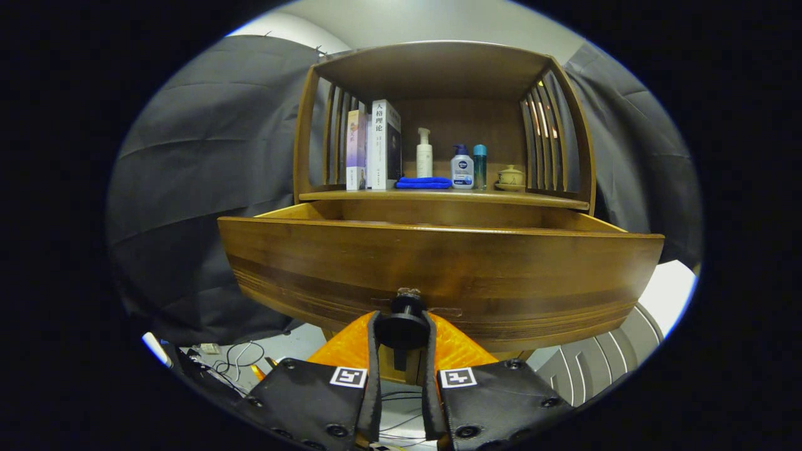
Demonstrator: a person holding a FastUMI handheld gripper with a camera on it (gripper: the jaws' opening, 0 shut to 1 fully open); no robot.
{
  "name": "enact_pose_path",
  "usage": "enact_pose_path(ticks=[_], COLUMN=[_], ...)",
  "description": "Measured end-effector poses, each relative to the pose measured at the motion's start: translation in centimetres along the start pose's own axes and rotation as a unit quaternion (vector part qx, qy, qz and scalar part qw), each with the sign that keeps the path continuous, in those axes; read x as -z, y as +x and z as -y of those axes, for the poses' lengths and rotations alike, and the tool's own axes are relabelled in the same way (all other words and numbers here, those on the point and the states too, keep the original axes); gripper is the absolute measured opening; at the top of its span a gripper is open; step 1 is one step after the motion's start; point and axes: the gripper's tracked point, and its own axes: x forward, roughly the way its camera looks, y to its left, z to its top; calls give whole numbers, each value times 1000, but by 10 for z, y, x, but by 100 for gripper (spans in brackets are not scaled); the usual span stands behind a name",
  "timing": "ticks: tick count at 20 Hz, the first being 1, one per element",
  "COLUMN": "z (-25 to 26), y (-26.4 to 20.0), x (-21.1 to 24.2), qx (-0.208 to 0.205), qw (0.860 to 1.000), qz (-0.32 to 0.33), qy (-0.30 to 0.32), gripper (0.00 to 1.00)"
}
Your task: Pull open the drawer, take out the items inside it, and place them on the countertop above the cabinet.
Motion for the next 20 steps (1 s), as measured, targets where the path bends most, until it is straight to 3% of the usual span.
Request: enact_pose_path(ticks=[10,13,20], z=[-10,-10,-11], y=[-13,-21,-45], x=[6,-4,-63], qx=[-12,-13,-38], qw=[1000,1000,997], qz=[-2,10,63], qy=[2,4,1], gripper=[30,48,76])
